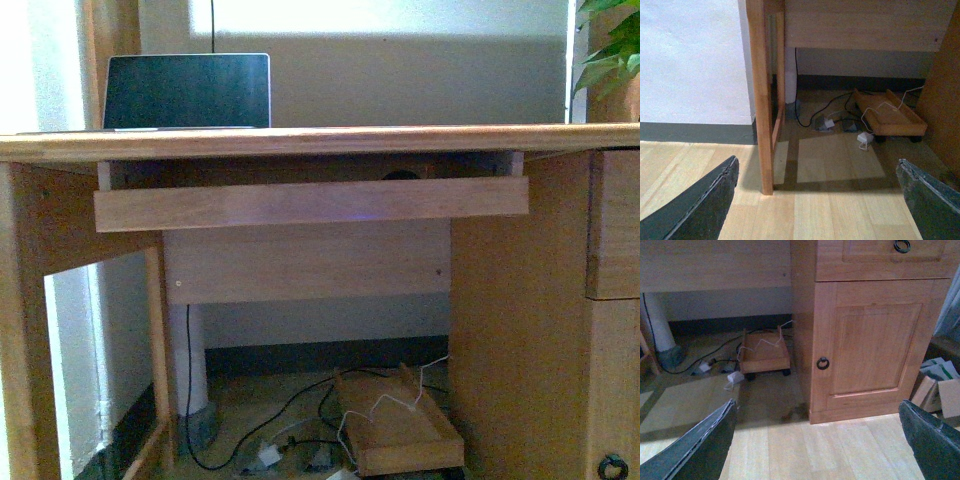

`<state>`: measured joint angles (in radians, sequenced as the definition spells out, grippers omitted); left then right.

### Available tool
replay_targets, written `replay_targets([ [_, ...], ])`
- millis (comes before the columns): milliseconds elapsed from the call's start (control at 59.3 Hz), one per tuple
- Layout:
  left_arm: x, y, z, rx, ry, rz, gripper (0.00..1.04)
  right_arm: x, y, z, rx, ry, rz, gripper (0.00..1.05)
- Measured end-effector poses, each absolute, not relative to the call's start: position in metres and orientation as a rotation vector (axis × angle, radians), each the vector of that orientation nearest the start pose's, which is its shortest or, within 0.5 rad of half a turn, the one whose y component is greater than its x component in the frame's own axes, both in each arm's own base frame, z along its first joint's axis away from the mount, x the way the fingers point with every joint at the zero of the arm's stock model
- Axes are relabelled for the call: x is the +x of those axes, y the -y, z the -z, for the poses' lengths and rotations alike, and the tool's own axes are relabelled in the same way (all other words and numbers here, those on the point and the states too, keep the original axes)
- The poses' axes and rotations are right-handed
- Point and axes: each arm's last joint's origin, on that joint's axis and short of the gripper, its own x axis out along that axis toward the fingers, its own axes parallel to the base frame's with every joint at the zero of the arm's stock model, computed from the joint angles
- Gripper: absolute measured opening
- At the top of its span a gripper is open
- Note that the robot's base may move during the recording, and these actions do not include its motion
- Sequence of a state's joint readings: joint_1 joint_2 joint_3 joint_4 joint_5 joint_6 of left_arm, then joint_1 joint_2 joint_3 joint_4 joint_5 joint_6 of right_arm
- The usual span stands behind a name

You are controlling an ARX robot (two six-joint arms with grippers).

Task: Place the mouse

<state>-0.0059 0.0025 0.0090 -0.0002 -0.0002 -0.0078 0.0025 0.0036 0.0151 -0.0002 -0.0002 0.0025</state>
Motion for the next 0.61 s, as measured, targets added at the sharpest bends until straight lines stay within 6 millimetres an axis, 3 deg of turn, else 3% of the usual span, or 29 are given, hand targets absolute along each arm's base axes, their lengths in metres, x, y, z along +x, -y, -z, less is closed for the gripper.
replay_targets([
  [607, 0.0973, 0.0006, -0.1663, -0.008, 0.006, 0.006, 0.97, 0.097, -0.0003, -0.1683, 0.002, 0.011, -0.003, 0.97],
])
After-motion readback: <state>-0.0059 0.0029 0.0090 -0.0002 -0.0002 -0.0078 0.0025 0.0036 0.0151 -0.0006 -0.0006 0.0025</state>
